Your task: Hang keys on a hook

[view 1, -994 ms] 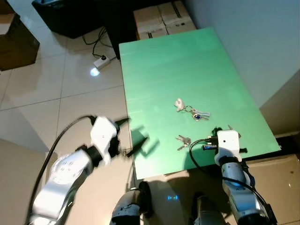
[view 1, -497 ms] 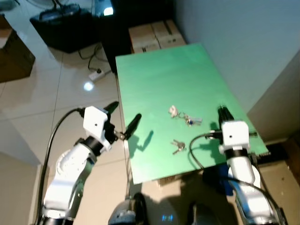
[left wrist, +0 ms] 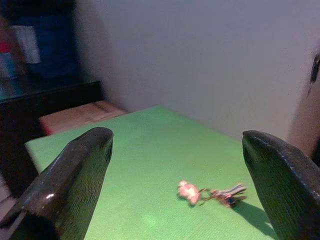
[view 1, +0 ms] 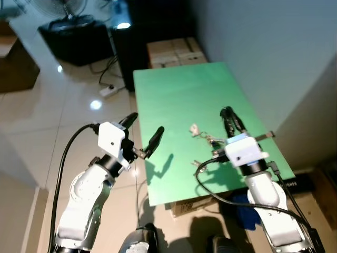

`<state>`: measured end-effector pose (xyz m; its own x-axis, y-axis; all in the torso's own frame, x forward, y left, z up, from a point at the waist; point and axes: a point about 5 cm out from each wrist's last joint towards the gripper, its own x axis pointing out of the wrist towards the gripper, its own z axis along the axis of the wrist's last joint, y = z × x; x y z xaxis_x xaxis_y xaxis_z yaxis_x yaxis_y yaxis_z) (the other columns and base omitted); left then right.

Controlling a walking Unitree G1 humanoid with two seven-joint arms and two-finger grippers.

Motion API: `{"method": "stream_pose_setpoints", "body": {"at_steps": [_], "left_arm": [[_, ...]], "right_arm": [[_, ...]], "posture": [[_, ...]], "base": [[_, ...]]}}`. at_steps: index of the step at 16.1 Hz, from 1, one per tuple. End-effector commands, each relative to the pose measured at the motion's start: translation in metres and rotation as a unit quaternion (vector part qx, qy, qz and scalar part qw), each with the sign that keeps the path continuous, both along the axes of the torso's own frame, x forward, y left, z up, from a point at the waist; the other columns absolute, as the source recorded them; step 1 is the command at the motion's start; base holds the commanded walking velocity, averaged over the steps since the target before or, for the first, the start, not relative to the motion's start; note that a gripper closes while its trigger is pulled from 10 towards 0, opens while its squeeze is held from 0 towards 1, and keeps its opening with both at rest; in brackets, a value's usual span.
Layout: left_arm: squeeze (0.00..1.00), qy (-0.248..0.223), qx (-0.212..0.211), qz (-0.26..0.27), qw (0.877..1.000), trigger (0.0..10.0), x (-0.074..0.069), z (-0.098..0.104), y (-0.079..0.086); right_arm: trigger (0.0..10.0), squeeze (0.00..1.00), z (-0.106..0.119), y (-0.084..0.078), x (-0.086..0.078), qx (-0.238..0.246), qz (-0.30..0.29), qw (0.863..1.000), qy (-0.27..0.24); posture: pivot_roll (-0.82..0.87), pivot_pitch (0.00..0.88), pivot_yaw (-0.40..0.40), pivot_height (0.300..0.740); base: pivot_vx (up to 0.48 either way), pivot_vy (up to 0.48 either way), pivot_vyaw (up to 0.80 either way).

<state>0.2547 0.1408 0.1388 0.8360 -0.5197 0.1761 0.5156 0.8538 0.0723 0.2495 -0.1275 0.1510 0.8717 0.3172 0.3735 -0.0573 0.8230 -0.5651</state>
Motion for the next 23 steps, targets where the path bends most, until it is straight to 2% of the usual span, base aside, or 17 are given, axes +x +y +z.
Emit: {"method": "stream_pose_setpoints", "body": {"at_steps": [1,4,6,8,10,12,13,16,23], "left_arm": [[0.00,-0.004,0.009,0.014,1.000,10.0,-0.003,-0.001,0.005],[0.00,-0.008,0.026,0.043,0.999,10.0,-0.004,-0.002,0.010],[0.00,0.007,0.082,0.086,0.993,10.0,-0.001,-0.012,0.013],[0.00,0.005,0.097,0.099,0.990,10.0,0.001,-0.012,0.011],[0.00,-0.026,0.102,0.119,0.987,10.0,0.009,0.001,0.004],[0.00,-0.059,0.131,0.126,0.982,10.0,0.014,0.010,-0.003],[0.00,-0.061,0.134,0.128,0.981,10.0,0.015,0.011,-0.004],[0.00,-0.059,0.098,0.151,0.982,10.0,0.017,0.015,-0.006],[0.00,-0.055,0.092,0.158,0.982,10.0,0.015,0.011,-0.003]], "right_arm": [[10.0,0.00,0.005,0.007,-0.002,-0.008,0.016,1.000,-0.010],[10.0,0.00,0.007,0.012,0.000,-0.007,0.031,0.999,-0.011],[10.0,0.00,0.009,0.016,0.002,0.019,0.037,0.999,-0.003],[10.0,0.00,0.008,0.017,0.003,0.043,0.037,0.998,0.012],[10.0,0.00,0.005,0.021,0.003,0.049,0.053,0.997,0.036],[10.0,0.00,0.002,0.027,0.001,0.065,0.078,0.993,0.061],[10.0,0.00,0.002,0.027,0.001,0.066,0.079,0.993,0.063],[10.0,0.00,0.003,0.025,0.003,0.077,0.076,0.991,0.073],[10.0,0.00,0.004,0.007,0.008,0.092,0.062,0.989,0.092]], "posture": [[-0.10,0.111,0.069,0.740],[-0.10,0.110,0.065,0.740],[-0.09,0.104,0.082,0.740],[-0.09,0.100,0.083,0.740],[-0.08,0.096,0.080,0.740],[-0.08,0.091,0.075,0.740],[-0.08,0.091,0.075,0.740],[-0.08,0.090,0.076,0.740],[-0.07,0.078,0.056,0.740]], "base": [[0.000,0.000,0.80],[0.000,0.000,0.80],[0.000,0.000,0.80],[0.000,0.000,0.80],[0.000,0.000,0.80],[0.000,0.000,0.80],[0.000,0.000,0.80],[0.000,0.000,0.80],[0.000,0.000,0.80]]}}
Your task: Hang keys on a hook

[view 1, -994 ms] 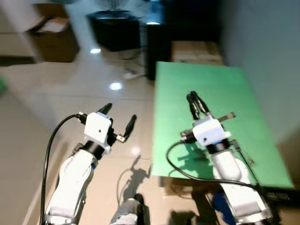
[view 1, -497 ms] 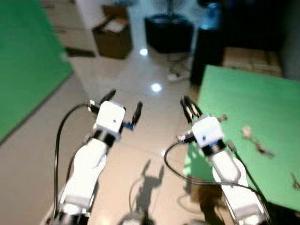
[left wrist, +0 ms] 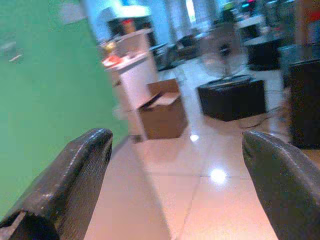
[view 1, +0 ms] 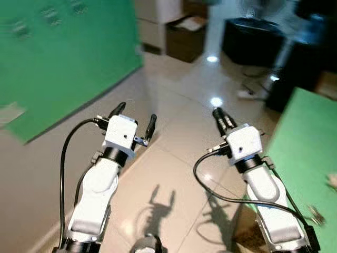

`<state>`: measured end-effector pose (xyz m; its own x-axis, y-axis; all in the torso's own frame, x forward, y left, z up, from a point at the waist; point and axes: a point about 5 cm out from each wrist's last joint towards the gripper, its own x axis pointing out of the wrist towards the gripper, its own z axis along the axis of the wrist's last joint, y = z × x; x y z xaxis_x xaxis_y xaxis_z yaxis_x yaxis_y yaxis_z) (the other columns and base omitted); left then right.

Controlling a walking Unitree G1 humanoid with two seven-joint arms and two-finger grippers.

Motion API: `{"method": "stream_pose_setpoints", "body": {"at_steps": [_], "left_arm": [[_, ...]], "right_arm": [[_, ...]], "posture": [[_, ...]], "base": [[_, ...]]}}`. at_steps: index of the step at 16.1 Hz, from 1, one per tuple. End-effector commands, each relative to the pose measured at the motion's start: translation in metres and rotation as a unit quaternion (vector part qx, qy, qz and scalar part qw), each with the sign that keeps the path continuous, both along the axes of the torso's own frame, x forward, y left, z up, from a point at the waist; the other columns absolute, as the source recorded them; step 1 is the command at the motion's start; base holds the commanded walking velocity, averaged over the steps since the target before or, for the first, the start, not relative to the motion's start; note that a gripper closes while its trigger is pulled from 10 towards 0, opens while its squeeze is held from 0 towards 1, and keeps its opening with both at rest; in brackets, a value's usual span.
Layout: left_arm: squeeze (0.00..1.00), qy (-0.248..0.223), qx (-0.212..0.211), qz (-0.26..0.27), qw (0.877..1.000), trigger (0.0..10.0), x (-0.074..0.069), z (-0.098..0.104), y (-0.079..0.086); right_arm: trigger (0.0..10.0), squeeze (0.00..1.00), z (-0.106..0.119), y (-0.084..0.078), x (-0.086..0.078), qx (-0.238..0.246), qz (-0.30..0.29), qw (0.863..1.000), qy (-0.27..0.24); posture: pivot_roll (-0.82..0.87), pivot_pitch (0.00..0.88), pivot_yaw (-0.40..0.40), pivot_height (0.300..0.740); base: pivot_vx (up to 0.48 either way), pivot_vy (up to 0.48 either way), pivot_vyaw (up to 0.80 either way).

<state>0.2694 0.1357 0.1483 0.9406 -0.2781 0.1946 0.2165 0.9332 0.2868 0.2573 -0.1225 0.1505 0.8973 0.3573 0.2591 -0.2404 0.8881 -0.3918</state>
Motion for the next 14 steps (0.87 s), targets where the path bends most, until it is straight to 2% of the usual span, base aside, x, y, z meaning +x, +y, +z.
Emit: {"method": "stream_pose_setpoints", "body": {"at_steps": [1,9,14], "left_arm": [[0.00,-0.004,-0.004,0.004,1.000,10.0,0.0007,0.0024,0.0017],[0.00,-0.007,-0.011,-0.010,1.000,10.0,-0.0021,0.0039,-0.0021],[0.00,-0.009,-0.012,-0.011,1.000,10.0,-0.0003,0.0057,-0.0004]], "right_arm": [[10.0,0.00,0.0052,0.0014,0.0010,0.011,0.009,1.000,-0.003],[10.0,0.00,0.0057,-0.0063,0.0051,0.024,0.005,1.000,0.009],[10.0,0.00,0.0079,-0.0057,0.0105,0.028,0.005,1.000,0.009]], "posture": [[-0.07,0.078,0.056,0.740],[-0.07,0.068,0.043,0.740],[-0.06,0.062,0.039,0.740]], "base": [[0.000,0.000,0.80],[0.000,0.000,0.80],[0.291,0.000,0.80]]}}
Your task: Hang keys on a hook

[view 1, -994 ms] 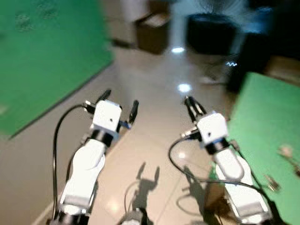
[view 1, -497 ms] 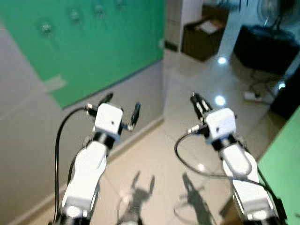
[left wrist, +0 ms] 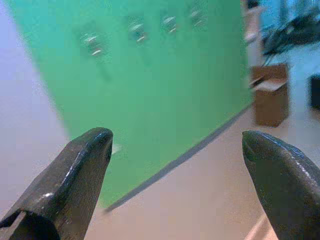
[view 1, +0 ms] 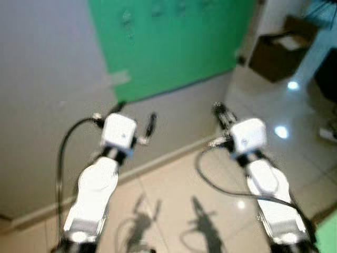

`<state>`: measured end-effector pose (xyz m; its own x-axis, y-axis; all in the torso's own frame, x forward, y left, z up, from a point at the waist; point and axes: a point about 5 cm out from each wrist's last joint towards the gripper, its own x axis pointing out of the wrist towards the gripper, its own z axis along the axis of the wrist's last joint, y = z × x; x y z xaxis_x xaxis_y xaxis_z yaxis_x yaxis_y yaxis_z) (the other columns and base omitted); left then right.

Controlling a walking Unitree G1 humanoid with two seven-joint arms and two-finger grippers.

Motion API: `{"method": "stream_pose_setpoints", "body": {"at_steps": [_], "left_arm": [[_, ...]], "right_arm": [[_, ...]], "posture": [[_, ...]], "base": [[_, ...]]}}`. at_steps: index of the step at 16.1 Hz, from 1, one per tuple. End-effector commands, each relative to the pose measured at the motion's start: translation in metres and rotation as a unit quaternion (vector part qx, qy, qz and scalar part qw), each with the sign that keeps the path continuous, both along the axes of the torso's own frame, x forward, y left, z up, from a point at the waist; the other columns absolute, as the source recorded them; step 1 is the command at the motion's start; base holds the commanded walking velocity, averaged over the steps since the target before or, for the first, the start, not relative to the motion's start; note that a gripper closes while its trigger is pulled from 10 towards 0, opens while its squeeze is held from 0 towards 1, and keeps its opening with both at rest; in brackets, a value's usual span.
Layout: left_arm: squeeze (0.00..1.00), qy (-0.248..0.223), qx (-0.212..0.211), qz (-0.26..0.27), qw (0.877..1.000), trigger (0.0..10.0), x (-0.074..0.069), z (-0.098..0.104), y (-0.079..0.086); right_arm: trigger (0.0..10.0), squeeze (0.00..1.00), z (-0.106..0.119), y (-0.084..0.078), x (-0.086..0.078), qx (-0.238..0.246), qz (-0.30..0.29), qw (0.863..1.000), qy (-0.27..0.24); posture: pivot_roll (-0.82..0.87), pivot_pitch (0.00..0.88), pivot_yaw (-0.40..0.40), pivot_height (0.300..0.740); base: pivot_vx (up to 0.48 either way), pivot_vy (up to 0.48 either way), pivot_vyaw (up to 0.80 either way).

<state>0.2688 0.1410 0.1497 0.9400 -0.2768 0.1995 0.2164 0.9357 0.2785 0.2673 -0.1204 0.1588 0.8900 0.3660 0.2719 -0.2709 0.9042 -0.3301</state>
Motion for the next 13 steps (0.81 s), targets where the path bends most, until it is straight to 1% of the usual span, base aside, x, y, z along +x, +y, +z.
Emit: {"method": "stream_pose_setpoints", "body": {"at_steps": [1,11,12,13], "left_arm": [[0.00,-0.009,-0.007,-0.010,1.000,10.0,0.0005,0.0045,-0.0053],[0.00,-0.010,-0.010,0.002,1.000,10.0,-0.0003,0.0044,-0.0047],[0.00,-0.007,-0.016,0.009,1.000,10.0,-0.0002,0.0041,-0.0038],[0.00,0.004,-0.037,0.019,0.999,10.0,0.0009,0.0027,-0.0022]], "right_arm": [[10.0,0.00,-0.0002,-0.0076,0.0014,-0.003,-0.009,1.000,0.004],[10.0,0.00,0.0021,-0.0067,0.0076,-0.002,-0.006,1.000,0.000],[10.0,0.00,0.0019,-0.0065,0.0076,-0.002,-0.006,1.000,0.000],[10.0,0.00,0.0013,-0.0067,0.0075,0.000,-0.006,1.000,0.002]], "posture": [[-0.06,0.062,0.036,0.740],[-0.05,0.061,0.019,0.740],[-0.05,0.062,0.020,0.740],[-0.05,0.064,0.020,0.740]], "base": [[0.307,0.000,0.80],[0.312,0.000,0.80],[0.296,0.000,0.80],[0.000,0.000,0.80]]}}
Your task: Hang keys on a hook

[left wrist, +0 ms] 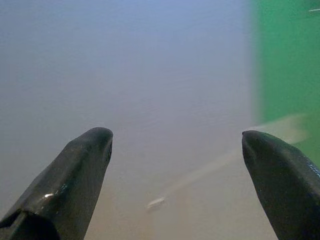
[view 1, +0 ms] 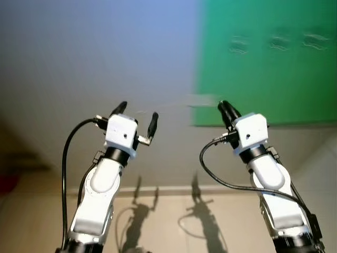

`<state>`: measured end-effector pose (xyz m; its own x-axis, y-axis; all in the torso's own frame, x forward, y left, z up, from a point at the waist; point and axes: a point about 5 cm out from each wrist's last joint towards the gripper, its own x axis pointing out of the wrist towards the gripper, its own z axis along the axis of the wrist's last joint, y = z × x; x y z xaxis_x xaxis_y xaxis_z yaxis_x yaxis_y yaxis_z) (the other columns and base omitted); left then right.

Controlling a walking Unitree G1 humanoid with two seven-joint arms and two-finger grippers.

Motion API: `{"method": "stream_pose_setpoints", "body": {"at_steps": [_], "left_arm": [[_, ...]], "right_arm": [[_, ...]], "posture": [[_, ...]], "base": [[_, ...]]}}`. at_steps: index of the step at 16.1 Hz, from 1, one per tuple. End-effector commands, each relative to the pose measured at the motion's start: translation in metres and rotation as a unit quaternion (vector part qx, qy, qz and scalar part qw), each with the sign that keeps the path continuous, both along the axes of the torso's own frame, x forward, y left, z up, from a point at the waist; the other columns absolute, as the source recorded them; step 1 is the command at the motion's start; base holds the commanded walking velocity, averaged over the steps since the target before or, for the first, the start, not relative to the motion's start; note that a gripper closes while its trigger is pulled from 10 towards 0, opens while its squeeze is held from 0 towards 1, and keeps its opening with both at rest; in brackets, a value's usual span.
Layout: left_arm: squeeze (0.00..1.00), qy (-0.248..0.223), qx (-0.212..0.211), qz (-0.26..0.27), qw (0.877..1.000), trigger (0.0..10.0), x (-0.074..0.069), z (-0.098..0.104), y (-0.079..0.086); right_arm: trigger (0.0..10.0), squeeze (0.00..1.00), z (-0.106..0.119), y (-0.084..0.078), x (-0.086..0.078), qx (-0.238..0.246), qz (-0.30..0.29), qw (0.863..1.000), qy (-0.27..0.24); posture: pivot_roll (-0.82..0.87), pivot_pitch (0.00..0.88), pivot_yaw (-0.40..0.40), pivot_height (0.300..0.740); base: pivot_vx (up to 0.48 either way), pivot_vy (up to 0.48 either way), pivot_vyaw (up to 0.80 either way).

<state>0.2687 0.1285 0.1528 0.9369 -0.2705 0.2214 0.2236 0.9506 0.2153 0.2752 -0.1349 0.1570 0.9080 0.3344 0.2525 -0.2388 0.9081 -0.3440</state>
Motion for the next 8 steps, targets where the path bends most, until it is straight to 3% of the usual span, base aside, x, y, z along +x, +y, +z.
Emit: {"method": "stream_pose_setpoints", "body": {"at_steps": [1,3,6,8], "left_arm": [[0.00,0.013,-0.012,0.026,1.000,10.0,0.0013,-0.0011,0.0111],[0.00,0.009,-0.005,0.028,1.000,10.0,0.0012,-0.0016,0.0118],[0.00,0.003,0.002,0.038,0.999,10.0,0.0026,-0.0003,0.0118],[0.00,0.004,0.003,0.040,0.999,10.0,0.0031,-0.0003,0.0109]], "right_arm": [[10.0,0.00,0.0020,0.0066,-0.0008,0.011,0.012,1.000,-0.003],[10.0,0.00,0.0010,0.0048,-0.0018,0.015,0.009,1.000,-0.001],[10.0,0.00,0.0009,0.0007,-0.0031,0.032,0.000,0.999,0.004],[10.0,0.00,0.0012,0.0007,-0.0034,0.028,0.000,1.000,0.004]], "posture": [[-0.05,0.065,0.020,0.740],[-0.06,0.070,0.024,0.740],[-0.06,0.072,0.026,0.740],[-0.07,0.073,0.025,0.740]], "base": [[0.000,0.000,0.80],[0.000,0.000,0.73],[0.000,0.000,0.00],[0.000,-0.332,0.00]]}}
